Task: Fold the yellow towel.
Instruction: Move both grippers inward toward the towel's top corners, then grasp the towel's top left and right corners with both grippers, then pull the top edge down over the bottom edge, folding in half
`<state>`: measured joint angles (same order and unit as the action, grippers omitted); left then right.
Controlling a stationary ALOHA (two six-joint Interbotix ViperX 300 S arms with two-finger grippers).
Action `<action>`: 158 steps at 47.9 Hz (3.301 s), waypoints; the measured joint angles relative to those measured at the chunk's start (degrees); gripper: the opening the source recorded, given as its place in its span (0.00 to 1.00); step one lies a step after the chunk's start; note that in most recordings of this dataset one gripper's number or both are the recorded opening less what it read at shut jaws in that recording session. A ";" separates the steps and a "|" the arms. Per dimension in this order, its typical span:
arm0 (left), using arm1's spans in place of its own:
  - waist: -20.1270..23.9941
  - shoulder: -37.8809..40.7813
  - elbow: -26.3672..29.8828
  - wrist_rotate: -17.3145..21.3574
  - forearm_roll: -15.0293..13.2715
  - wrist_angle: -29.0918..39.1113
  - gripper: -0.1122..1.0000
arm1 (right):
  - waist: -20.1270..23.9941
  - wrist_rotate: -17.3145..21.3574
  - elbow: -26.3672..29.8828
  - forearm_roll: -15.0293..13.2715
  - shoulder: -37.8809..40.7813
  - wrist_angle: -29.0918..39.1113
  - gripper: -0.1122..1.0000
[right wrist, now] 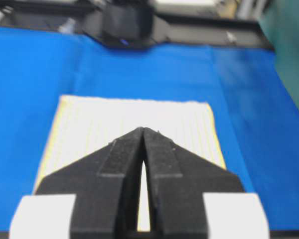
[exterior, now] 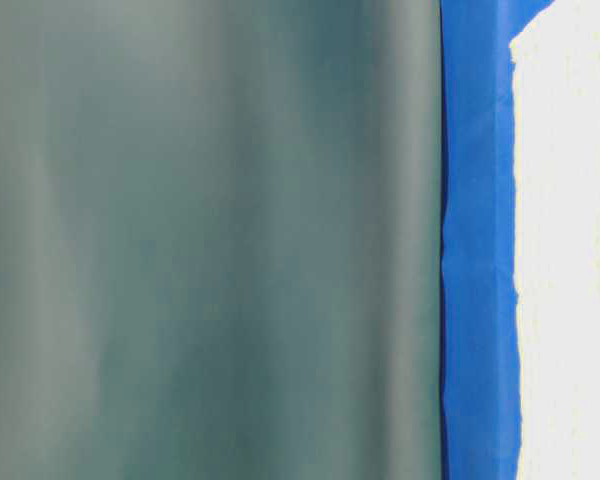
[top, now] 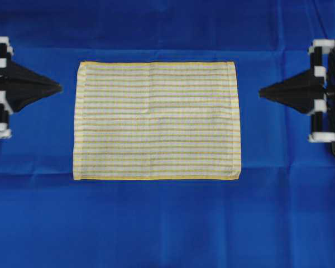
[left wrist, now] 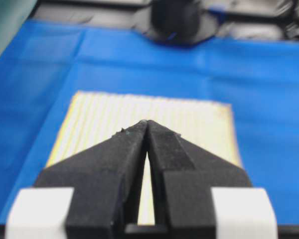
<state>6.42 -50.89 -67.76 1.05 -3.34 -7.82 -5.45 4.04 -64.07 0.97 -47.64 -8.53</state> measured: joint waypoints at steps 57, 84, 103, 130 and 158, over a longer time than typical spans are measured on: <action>20.57 47.81 0.09 0.26 -0.09 -18.54 0.73 | -23.73 2.55 5.27 1.49 48.34 -8.44 0.70; 21.18 52.65 0.88 0.26 0.09 -19.51 0.15 | -23.55 2.64 5.54 1.58 50.45 -10.28 0.16; 21.27 47.20 0.88 0.26 0.09 -16.00 0.15 | -23.12 2.64 4.57 1.58 44.12 -7.56 0.16; 19.60 38.32 0.62 0.00 0.00 -9.14 0.15 | -21.62 2.64 4.22 1.58 38.50 -3.78 0.16; 2.64 33.57 -3.08 -7.56 0.00 -9.05 0.15 | -5.63 6.06 0.97 5.01 30.32 0.00 0.16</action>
<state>9.05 -17.31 -70.84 -6.50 -3.34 -16.88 -11.07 10.11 -63.11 5.98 -17.31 -8.53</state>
